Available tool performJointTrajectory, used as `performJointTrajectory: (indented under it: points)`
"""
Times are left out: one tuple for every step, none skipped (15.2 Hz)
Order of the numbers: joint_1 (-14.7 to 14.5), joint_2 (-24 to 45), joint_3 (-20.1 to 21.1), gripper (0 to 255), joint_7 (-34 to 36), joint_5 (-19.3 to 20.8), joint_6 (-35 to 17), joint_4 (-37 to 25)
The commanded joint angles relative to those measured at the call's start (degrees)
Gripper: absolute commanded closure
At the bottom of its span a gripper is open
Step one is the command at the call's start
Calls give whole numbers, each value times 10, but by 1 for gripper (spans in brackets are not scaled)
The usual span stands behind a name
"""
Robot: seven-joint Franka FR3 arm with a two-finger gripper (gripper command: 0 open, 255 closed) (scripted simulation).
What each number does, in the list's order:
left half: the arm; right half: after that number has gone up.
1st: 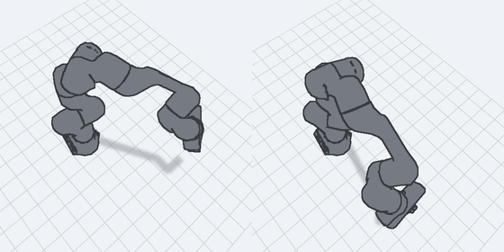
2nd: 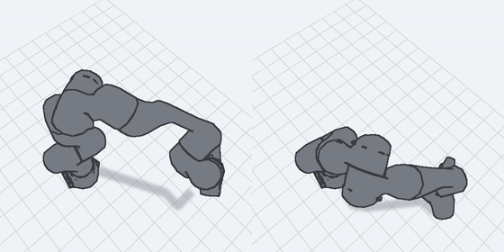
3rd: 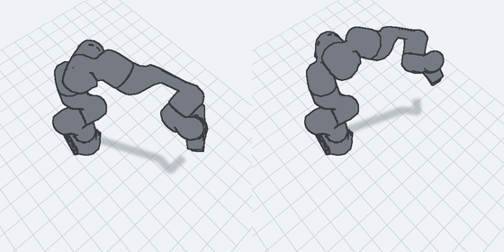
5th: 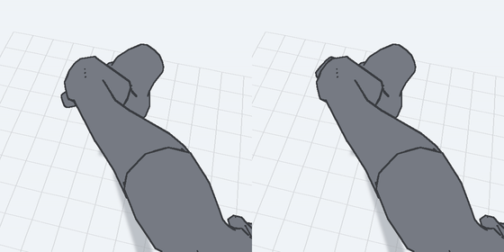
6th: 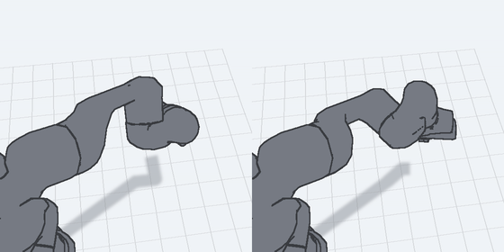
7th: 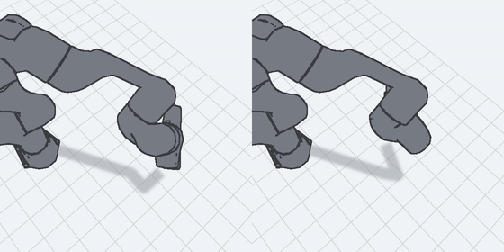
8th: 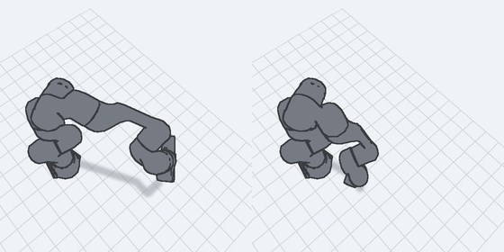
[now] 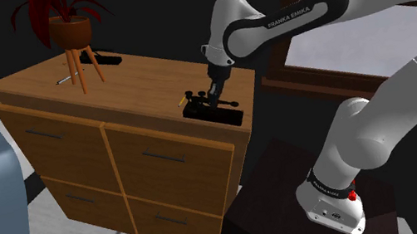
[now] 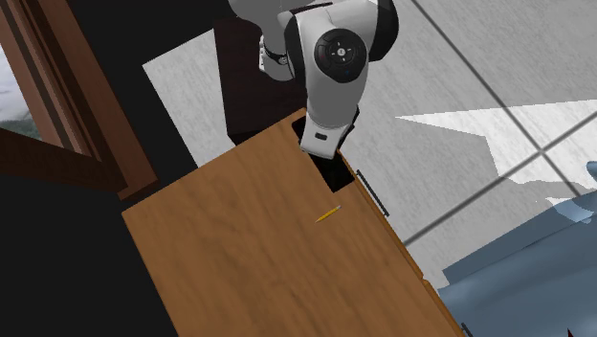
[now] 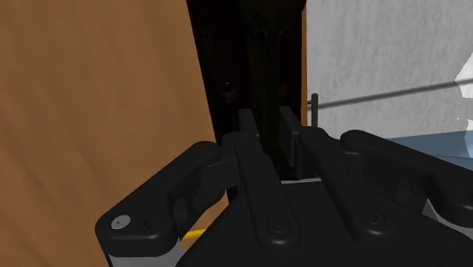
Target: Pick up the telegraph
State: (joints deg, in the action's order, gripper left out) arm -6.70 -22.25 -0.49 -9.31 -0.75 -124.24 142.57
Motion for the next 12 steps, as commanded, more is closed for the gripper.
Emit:
performJointTrajectory:
  points:
    - [0, -5, 0, 255, 0, 0, 13, -8]
    - [0, -8, 0, 255, 1, 0, 21, -13]
    - [0, -11, 0, 255, 1, 0, 30, -19]
    - [0, -13, 0, 255, 1, 0, 38, -25]
    - [0, -16, 0, 255, 1, 0, 46, -31]
    - [0, -18, 0, 255, 1, 0, 55, -37]
    - [0, -20, 0, 255, 1, 0, 63, -43]
    - [0, -22, 0, 255, 1, 1, 71, -49]
    - [0, -24, 0, 255, 1, 1, 79, -55]
    - [0, -26, 0, 255, 2, 1, 87, -61]
    - [0, -27, 0, 255, 2, 1, 95, -68]
    - [0, -29, 0, 255, 2, 1, 103, -75]
